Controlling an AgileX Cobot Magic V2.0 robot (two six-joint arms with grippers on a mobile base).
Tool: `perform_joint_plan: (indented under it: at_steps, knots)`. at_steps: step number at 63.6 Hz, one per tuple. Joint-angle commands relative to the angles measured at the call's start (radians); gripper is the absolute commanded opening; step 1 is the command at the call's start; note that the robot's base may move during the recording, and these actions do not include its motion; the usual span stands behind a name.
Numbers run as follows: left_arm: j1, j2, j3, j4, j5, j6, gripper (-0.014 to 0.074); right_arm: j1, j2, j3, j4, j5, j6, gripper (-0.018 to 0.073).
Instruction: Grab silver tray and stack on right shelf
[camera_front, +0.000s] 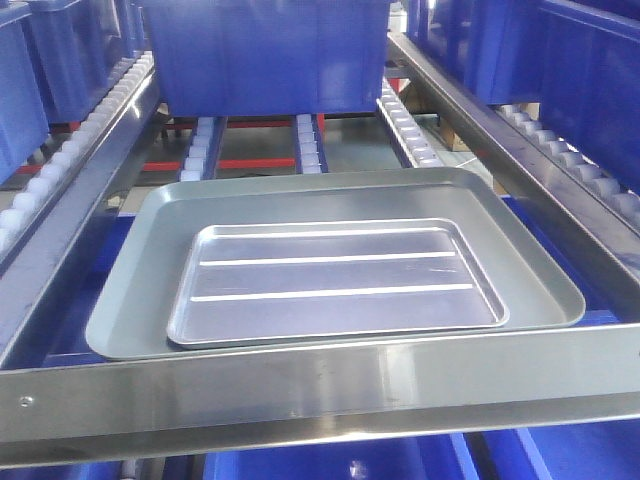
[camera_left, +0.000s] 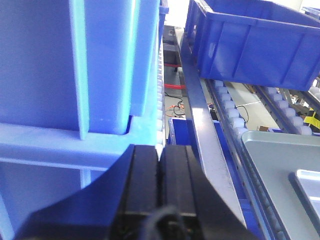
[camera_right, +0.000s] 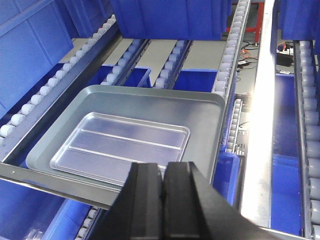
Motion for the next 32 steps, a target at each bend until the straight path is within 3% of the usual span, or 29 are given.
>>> perform_joint_plan:
  at_steps: [1,11,16,22,32]
  knots:
    - [-0.005,-0.015,0.020,-0.008,-0.086,0.001,-0.0092,-0.001,0.011,-0.024,-0.019,-0.095,-0.009,0.0052]
    - [-0.005,-0.015,0.020,-0.008,-0.086,0.001,-0.0092,-0.008,0.011,-0.015,-0.019,-0.102,-0.009,0.0052]
    - [-0.005,-0.015,0.020,-0.008,-0.086,0.001,-0.0092,-0.059,0.011,-0.015,-0.012,-0.102,-0.024,0.0052]
    - [-0.005,-0.015,0.020,-0.008,-0.086,0.001,-0.0092,-0.167,0.011,-0.001,0.049,-0.129,-0.137,0.0052]
    - [-0.005,-0.015,0.020,-0.008,-0.086,0.001,-0.0092,-0.363,-0.007,0.107,0.247,-0.278,-0.399,0.0052]
